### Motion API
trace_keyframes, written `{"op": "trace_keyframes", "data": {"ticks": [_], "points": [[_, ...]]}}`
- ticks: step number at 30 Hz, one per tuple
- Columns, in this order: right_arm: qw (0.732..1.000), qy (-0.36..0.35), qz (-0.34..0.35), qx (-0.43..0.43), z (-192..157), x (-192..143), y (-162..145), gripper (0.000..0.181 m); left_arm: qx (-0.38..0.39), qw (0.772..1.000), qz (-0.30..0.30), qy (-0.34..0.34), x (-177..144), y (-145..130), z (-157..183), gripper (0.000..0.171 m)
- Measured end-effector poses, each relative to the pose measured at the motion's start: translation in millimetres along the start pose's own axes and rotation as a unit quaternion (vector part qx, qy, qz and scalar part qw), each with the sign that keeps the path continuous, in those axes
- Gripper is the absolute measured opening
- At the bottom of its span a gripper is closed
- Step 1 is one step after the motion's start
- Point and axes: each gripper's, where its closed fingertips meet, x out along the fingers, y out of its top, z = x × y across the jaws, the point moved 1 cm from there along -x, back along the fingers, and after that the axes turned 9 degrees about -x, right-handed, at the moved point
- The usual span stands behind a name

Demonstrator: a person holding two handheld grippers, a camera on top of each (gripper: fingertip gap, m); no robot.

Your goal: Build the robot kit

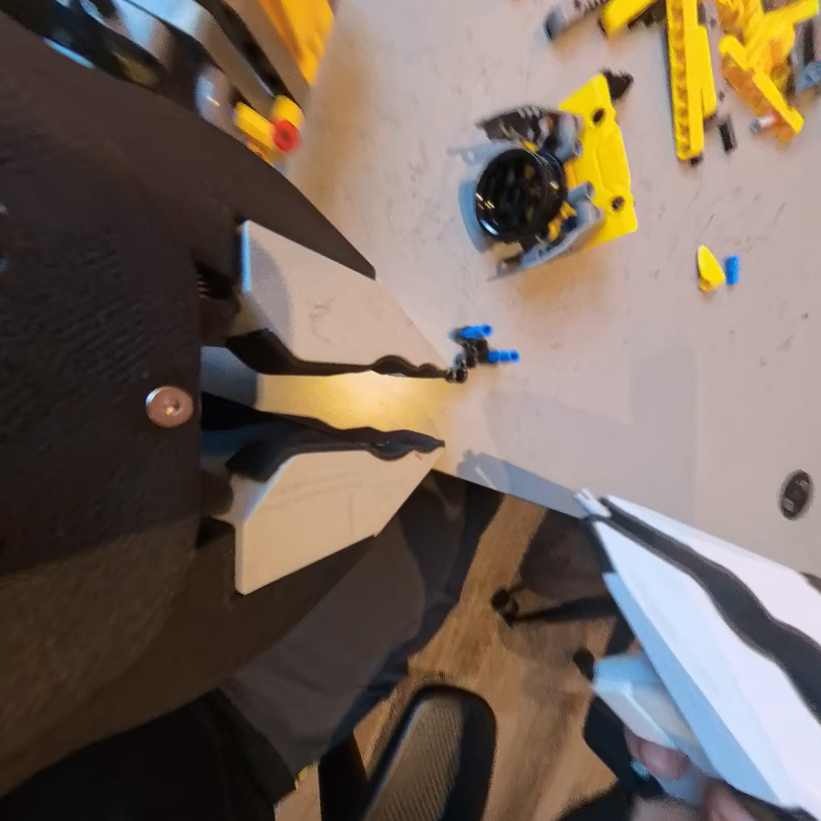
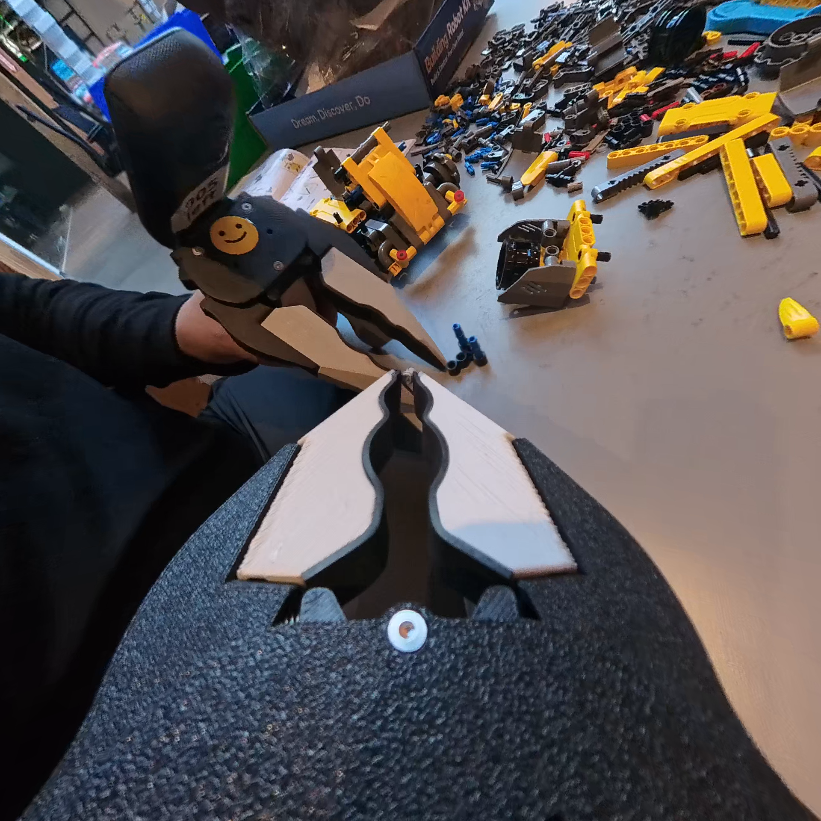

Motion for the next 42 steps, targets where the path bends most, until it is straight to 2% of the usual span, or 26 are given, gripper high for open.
{"op": "trace_keyframes", "data": {"ticks": [4, 7, 9, 11, 17, 23, 27, 31, 35, 38, 42], "points": [[1.000, -0.007, 0.005, 0.007, 2, -7, -4, 0.005, 0.005, 0.998, 0.023, -0.055, 7, 13, 22, 0.026], [1.000, -0.008, 0.006, 0.018, 4, -9, -9, 0.005, 0.024, 0.999, 0.042, -0.025, 0, 21, 17, 0.026], [1.000, -0.007, 0.003, 0.020, 4, -8, -13, 0.005, 0.033, 0.998, 0.038, 0.024, -7, 19, 1, 0.027], [1.000, -0.006, -0.001, 0.019, 4, -5, -16, 0.005, 0.030, 0.998, 0.029, 0.042, -11, 17, -8, 0.030], [1.000, -0.001, -0.014, 0.012, 4, 3, -19, 0.005, 0.012, 0.999, -0.005, 0.032, 4, 14, -13, 0.044], [1.000, -0.017, -0.015, 0.016, 12, -3, -22, 0.005, -0.001, 1.000, -0.010, -0.005, 8, 5, 3, 0.035], [1.000, -0.017, -0.026, 0.007, 16, -3, -26, 0.005, 0.020, 1.000, -0.002, 0.005, 7, 4, 1, 0.031], [0.999, -0.009, -0.051, -0.010, 22, 1, -24, 0.005, 0.032, 0.999, -0.004, 0.019, 5, 7, -6, 0.035], [0.996, 0.006, -0.080, -0.028, 25, 9, -19, 0.005, 0.106, 0.993, -0.027, 0.050, 8, 10, -11, 0.045], [0.994, 0.022, -0.105, -0.031, 25, 15, -20, 0.005, 0.153, 0.987, -0.040, 0.035, 10, 10, -5, 0.035], [0.990, 0.037, -0.135, -0.021, 26, 24, -22, 0.004, 0.154, 0.986, -0.055, 0.015, 11, 9, -1, 0.026]]}}
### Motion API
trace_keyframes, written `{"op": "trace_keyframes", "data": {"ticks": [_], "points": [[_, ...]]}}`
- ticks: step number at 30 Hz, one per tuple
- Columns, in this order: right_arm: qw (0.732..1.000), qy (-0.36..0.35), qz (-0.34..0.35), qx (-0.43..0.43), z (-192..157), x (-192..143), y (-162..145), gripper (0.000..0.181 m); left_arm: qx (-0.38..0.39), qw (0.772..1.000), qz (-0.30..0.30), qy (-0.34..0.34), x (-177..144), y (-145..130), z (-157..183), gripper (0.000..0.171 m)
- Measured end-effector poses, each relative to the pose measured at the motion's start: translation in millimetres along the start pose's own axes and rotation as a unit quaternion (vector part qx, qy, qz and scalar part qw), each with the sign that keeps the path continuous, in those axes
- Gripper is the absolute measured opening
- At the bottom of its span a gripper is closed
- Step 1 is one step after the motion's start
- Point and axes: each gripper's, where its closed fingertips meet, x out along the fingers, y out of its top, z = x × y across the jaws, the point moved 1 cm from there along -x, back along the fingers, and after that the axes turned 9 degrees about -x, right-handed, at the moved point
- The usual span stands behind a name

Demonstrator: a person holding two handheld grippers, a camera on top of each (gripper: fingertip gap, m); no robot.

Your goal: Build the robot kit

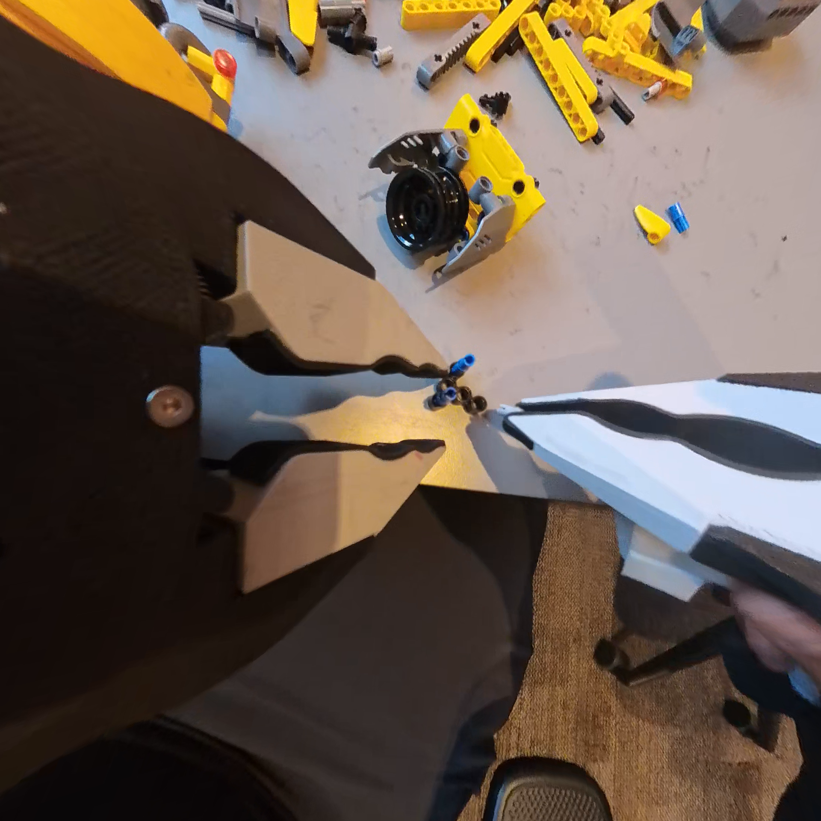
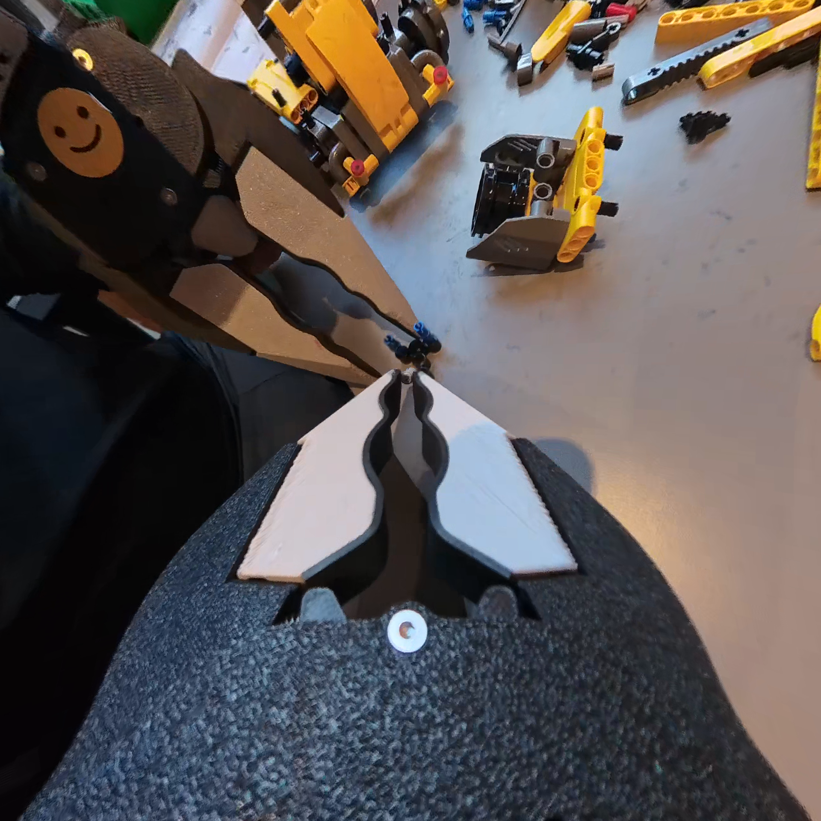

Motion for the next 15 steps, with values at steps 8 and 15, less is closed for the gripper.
{"op": "trace_keyframes", "data": {"ticks": [8, 15], "points": [[1.000, -0.003, -0.005, 0.005, 5, -1, -2, 0.005, -0.069, 0.996, 0.016, -0.060, 2, 1, 16, 0.027], [1.000, 0.012, 0.002, 0.021, 4, -6, -7, 0.004, -0.043, 0.999, 0.015, -0.022, -5, 0, -5, 0.030]]}}
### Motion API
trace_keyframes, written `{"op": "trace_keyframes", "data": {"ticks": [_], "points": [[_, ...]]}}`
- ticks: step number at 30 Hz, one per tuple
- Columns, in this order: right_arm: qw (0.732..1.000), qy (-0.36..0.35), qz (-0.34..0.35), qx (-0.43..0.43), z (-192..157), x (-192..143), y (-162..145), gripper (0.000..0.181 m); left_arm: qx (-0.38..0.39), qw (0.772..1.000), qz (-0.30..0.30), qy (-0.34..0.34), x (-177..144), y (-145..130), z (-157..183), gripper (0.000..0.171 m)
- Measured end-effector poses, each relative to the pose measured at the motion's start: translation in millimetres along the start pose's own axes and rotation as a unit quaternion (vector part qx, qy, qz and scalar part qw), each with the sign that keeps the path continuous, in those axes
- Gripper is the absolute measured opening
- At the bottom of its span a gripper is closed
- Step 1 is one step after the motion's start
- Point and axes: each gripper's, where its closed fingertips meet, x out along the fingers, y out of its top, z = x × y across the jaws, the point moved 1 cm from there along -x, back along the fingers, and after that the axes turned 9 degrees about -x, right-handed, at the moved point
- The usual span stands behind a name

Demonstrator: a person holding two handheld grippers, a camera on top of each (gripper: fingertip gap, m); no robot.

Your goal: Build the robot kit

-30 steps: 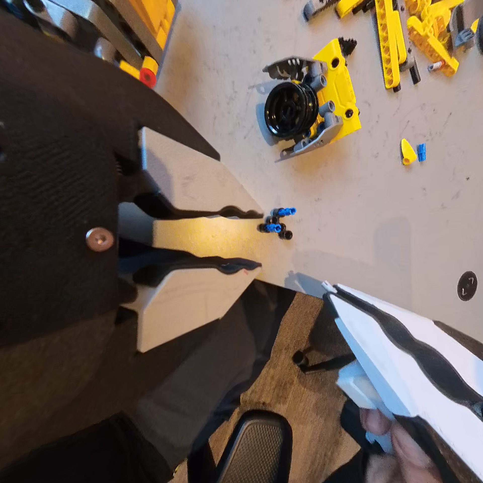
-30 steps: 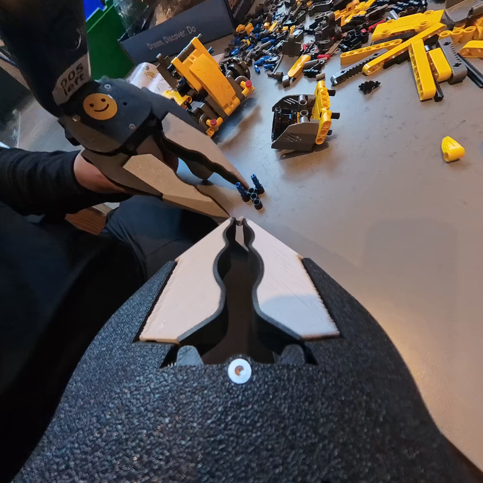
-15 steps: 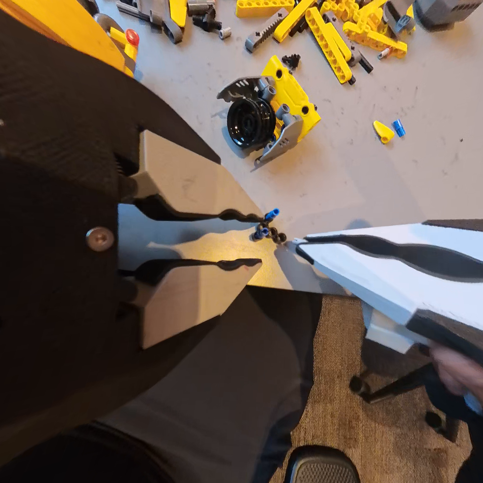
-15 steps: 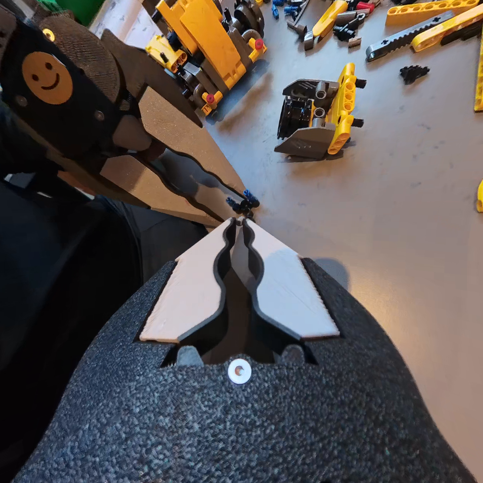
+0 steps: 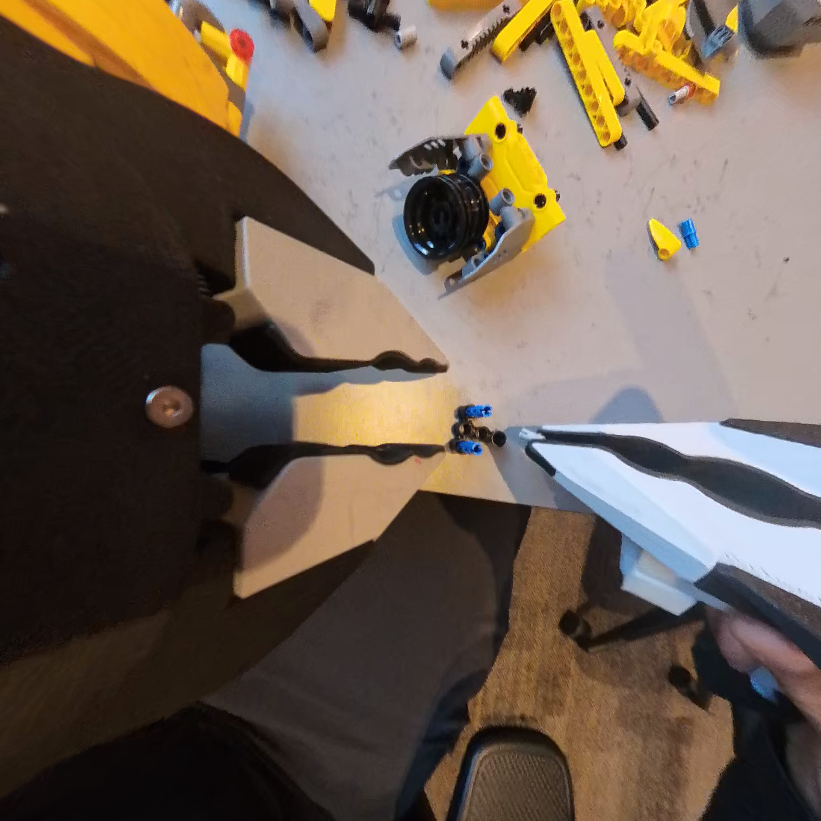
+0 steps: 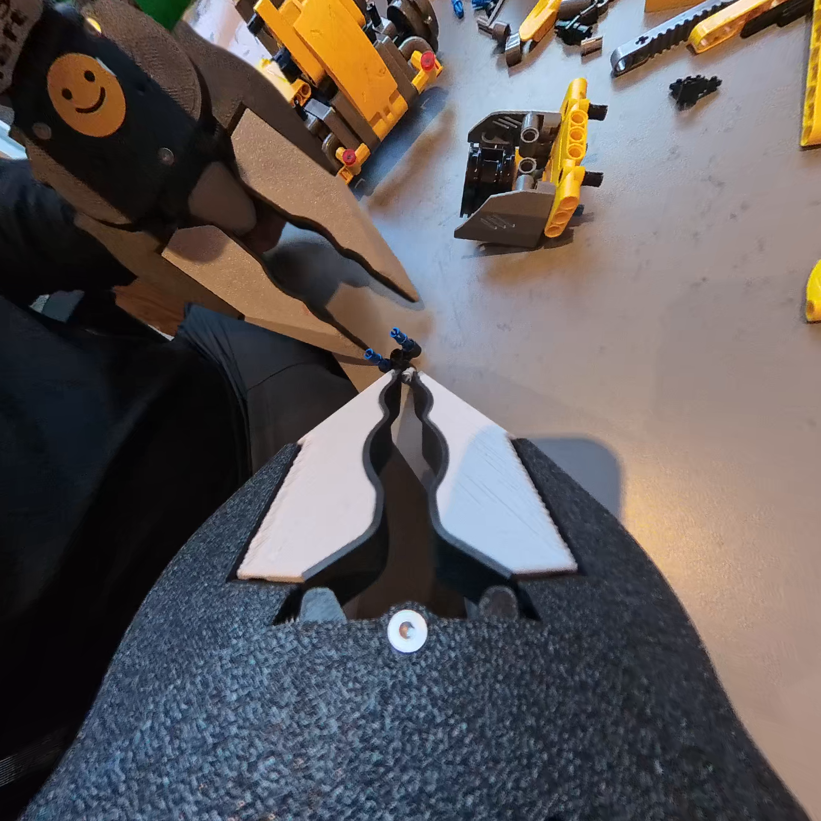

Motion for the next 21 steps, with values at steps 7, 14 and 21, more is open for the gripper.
{"op": "trace_keyframes", "data": {"ticks": [7, 14, 21], "points": [[0.999, 0.007, -0.030, -0.024, -6, 4, 0, 0.004, 0.030, 0.999, -0.013, -0.030, 11, 3, 9, 0.037], [0.998, 0.005, -0.061, -0.024, -5, 6, 1, 0.004, 0.022, 0.998, -0.010, -0.059, 14, 4, 11, 0.032], [0.994, 0.024, -0.105, 0.006, -5, 9, 0, 0.004, 0.034, 0.998, -0.003, -0.055, 15, 5, 15, 0.022]]}}
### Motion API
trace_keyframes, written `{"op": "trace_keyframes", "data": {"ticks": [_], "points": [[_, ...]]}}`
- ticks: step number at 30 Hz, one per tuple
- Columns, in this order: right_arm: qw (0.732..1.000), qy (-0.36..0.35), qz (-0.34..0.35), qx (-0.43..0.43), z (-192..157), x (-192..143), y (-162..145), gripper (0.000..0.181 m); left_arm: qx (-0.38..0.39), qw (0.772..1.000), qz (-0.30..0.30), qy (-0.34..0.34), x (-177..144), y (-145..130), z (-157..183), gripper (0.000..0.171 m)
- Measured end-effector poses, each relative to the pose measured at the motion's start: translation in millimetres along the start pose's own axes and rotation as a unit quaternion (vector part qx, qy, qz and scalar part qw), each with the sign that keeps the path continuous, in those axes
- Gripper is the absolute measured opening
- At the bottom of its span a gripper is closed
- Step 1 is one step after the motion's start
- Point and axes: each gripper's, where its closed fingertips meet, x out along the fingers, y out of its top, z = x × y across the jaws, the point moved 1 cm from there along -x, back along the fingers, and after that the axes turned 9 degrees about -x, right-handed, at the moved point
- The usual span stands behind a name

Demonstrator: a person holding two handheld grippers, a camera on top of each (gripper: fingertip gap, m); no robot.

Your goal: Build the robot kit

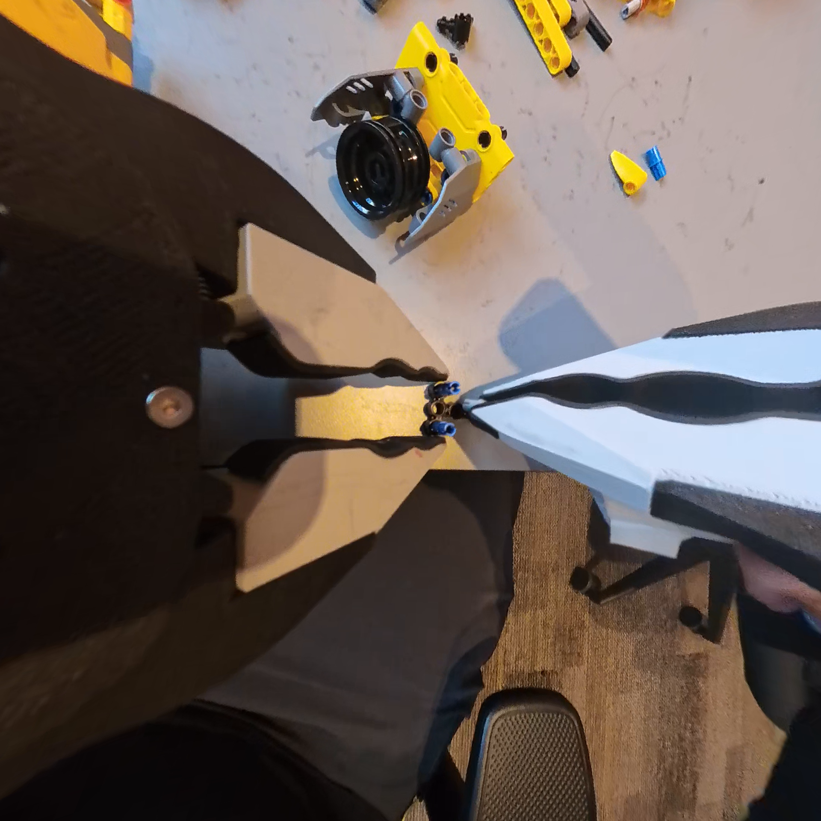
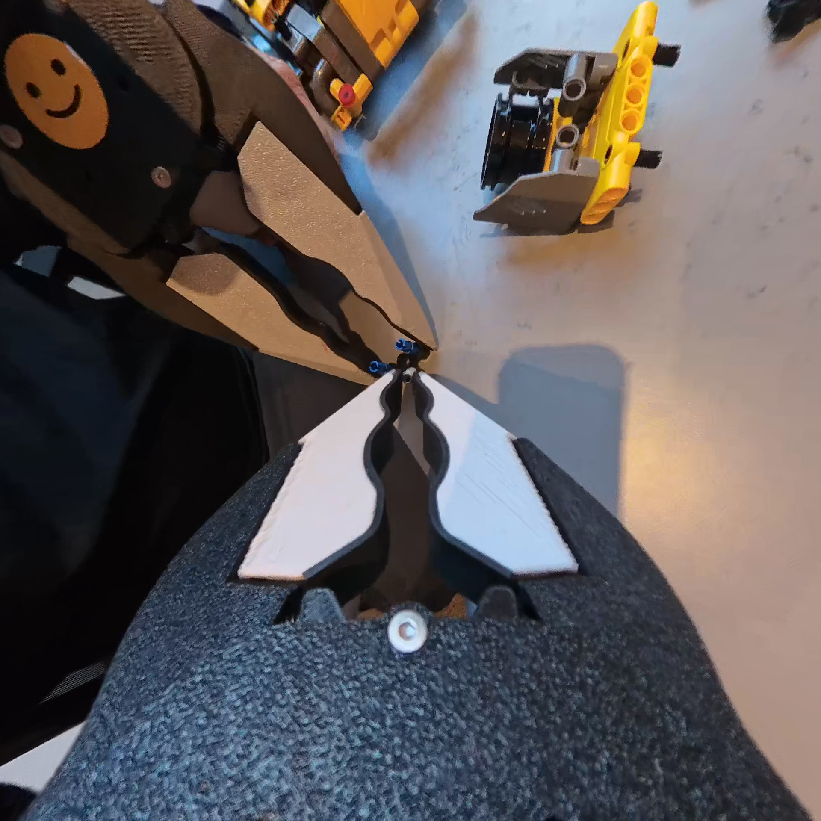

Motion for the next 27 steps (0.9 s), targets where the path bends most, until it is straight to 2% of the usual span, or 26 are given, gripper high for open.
{"op": "trace_keyframes", "data": {"ticks": [7, 16, 27], "points": [[0.998, 0.022, -0.049, 0.039, 2.3, -2.8, -0.3, 0.004, 0.008, 1.000, 0.004, 0.017, 0.5, 1.2, 0.1, 0.022], [0.994, 0.026, -0.097, 0.039, -0.8, 3.7, -1.0, 0.004, 0.012, 1.000, 0.006, 0.023, 0.9, 1.8, 0.1, 0.022], [0.989, -0.012, -0.145, 0.013, 1.7, 6.4, -1.9, 0.004, 0.000, 1.000, 0.005, 0.019, 2.4, 2.4, 0.7, 0.022]]}}
